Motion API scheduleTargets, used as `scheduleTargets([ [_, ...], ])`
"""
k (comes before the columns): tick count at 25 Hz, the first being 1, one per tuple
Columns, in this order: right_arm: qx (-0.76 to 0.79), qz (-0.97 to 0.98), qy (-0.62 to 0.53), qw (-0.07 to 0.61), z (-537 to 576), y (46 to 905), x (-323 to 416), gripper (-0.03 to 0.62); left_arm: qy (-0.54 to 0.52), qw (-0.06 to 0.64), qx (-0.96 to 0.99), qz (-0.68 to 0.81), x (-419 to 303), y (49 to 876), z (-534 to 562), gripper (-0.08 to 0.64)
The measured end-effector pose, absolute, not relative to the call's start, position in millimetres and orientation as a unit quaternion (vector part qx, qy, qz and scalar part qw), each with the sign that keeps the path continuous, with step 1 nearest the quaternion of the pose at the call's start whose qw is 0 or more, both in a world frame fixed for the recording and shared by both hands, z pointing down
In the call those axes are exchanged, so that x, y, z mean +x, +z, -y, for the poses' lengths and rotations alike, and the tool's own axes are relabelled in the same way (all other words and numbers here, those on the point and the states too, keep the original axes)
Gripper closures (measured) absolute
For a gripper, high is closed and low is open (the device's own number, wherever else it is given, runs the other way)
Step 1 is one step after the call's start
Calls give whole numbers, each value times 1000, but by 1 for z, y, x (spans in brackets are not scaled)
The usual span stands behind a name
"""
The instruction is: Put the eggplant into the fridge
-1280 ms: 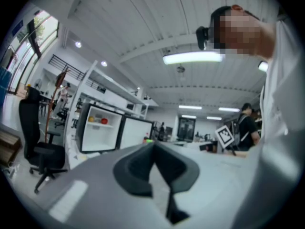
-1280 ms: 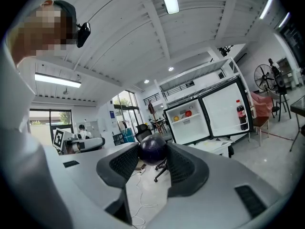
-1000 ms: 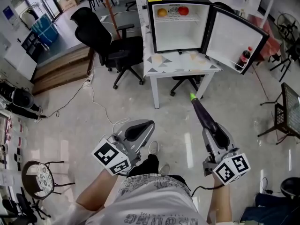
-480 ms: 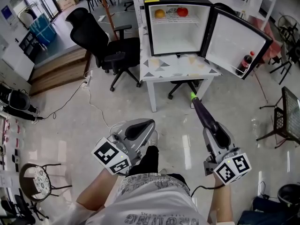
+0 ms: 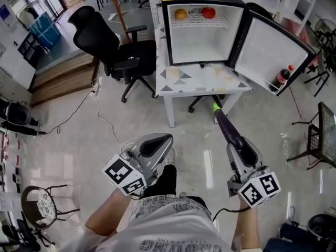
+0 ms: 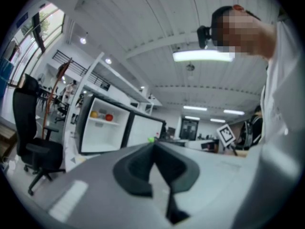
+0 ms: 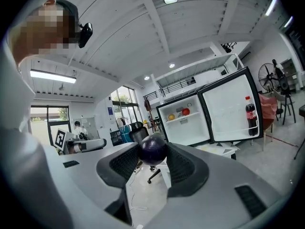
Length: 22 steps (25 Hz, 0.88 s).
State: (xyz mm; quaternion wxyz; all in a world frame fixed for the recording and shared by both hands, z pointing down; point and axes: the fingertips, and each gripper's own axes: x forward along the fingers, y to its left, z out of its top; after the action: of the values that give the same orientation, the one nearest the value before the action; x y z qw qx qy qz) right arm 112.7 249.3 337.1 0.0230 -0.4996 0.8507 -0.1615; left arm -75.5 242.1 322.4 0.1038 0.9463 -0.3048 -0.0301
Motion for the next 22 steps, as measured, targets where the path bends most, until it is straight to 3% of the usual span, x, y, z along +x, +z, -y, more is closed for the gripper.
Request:
scheduleTargets([
  [22,-524,-830,-191,8,-53,345,102,414,-5,127,951,281,-85,326,-35,552],
])
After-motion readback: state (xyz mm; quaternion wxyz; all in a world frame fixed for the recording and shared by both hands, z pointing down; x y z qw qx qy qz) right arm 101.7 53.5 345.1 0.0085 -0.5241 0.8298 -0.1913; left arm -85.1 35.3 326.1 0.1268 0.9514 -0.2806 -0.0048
